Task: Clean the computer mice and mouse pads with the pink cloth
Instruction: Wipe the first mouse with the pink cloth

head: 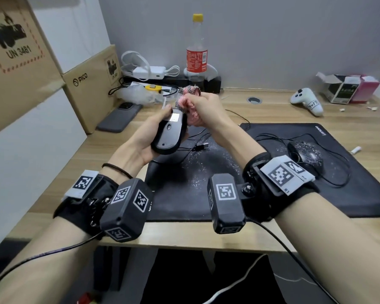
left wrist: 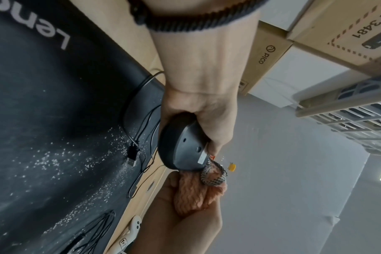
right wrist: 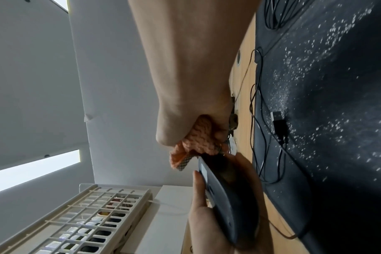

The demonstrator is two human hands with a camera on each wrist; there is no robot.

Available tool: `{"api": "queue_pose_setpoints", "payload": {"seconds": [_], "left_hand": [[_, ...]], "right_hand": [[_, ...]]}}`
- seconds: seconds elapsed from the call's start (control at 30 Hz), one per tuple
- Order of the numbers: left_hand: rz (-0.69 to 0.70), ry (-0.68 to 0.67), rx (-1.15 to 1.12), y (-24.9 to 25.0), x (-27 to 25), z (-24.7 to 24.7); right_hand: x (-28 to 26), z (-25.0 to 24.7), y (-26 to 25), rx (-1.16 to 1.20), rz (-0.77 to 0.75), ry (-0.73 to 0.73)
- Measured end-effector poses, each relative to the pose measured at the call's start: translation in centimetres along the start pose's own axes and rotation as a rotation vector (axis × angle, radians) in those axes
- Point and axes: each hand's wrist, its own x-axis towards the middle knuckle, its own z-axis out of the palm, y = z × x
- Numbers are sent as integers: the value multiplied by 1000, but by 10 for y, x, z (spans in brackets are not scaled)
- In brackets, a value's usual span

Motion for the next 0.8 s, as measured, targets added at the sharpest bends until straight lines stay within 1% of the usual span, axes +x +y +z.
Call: {"api": "queue_pose_setpoints", "payload": {"seconds": [0.07, 0.2, 0.27, 0.33, 0.4, 0.47, 0.5, 0.57, 0.63, 0.73, 0.77, 0.8], "left_hand": [[-18, -7, 3, -1, -1, 0], [-67, 24, 52, -6, -1, -4], [-69, 44, 59, -5, -1, -5], [-60, 54, 20, -3, -1, -5], [-51, 62, -27, -1, -2, -3], [-54, 91, -86, -1, 0, -2], [-67, 107, -139, -1, 0, -1], [-105, 156, -233, -3, 1, -2], [-157, 188, -286, -5, 1, -2], [-174, 255, -292, -7, 6, -3], [-164, 252, -271, -5, 4, 0], [-147, 236, -250, -3, 3, 2]], "right_hand": [[-3, -2, 5, -24, 10, -51], [-5, -6, 9, 0, 93, -62], [-7, -12, 11, 0, 128, -116], [-9, -16, 14, 11, 139, -162], [-7, -17, 18, 24, 140, -130], [-3, -17, 18, 49, 136, -30], [-1, -18, 18, 69, 116, 8], [-2, -20, 16, 112, 71, 28], [-7, -23, 14, 98, 52, -47], [-14, -22, 14, -22, 73, -256], [-16, -21, 16, -51, 75, -276], [-16, -21, 16, -57, 77, -256]]}}
